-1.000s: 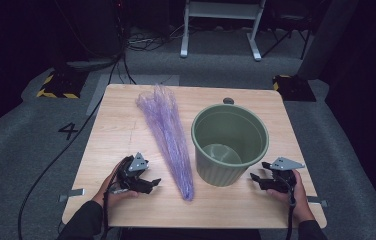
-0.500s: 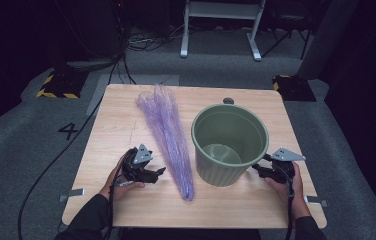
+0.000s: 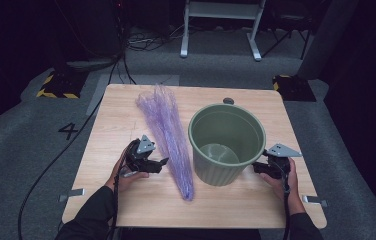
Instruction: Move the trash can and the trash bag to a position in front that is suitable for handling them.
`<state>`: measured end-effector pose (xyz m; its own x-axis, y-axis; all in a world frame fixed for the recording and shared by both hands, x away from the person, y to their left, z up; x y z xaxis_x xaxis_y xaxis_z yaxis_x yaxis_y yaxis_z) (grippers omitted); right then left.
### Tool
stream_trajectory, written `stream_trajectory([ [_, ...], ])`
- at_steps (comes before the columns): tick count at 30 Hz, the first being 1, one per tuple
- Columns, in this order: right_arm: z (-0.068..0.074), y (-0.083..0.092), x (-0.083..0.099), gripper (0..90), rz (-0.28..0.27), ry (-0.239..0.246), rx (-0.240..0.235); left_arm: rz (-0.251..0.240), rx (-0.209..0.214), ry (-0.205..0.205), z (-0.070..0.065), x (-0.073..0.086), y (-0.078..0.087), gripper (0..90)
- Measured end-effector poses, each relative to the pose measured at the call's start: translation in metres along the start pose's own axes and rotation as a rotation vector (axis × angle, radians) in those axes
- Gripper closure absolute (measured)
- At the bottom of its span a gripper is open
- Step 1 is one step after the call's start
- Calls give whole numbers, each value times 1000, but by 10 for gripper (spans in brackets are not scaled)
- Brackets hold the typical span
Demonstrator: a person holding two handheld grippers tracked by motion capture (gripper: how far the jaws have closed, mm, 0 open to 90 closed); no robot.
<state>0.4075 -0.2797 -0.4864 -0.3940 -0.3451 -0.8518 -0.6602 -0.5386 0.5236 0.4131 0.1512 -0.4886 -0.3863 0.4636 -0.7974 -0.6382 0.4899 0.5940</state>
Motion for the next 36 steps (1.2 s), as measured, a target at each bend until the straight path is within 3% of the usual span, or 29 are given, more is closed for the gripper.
stream_trajectory([
  [3, 3, 3, 0, 357, 9, 10, -15, 22, 20, -13, -4, 1, 0, 187],
  [4, 6, 8, 4, 315, 14, 12, -52, 24, 24, -15, -4, 2, 0, 181],
  [9, 18, 15, 18, 273, 47, 50, -114, 17, 14, 8, 2, 4, 2, 181],
  [12, 34, 13, 21, 244, 50, 77, -174, 33, 6, -5, 5, 6, 3, 180],
  [15, 43, 10, 20, 226, 68, 104, -179, 40, 7, 2, 9, 9, 6, 180],
  [16, 48, 6, 19, 217, 67, 101, -202, 48, 3, 0, 10, 11, 6, 180],
  [17, 50, 4, 19, 215, 63, 94, -212, 54, -18, -3, 12, 15, 6, 184],
  [20, 51, -1, 17, 203, 66, 82, -204, 77, -25, -17, 12, 18, 5, 186],
  [25, 52, -12, 10, 233, 56, 71, -140, 79, -30, -24, 10, 18, 6, 190],
  [30, 46, -21, 4, 266, 45, 12, -90, 85, -28, -30, 9, 19, 5, 189],
  [36, 40, -21, 5, 297, 56, -18, -54, 101, -3, -33, 10, 24, 9, 192],
])
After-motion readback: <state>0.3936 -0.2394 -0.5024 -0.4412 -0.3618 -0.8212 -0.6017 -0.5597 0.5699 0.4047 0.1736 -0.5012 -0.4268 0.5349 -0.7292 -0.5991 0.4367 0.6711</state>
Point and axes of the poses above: each handheld gripper's, and its own axes: y roughly backward along the jaws, x roughly out of its underside, z roughly to its left, the point moved 2 cm from there along -y, roughly forward along the jaws, and after that the axes turned 5 degrees about -x, right-handed, at the moved point
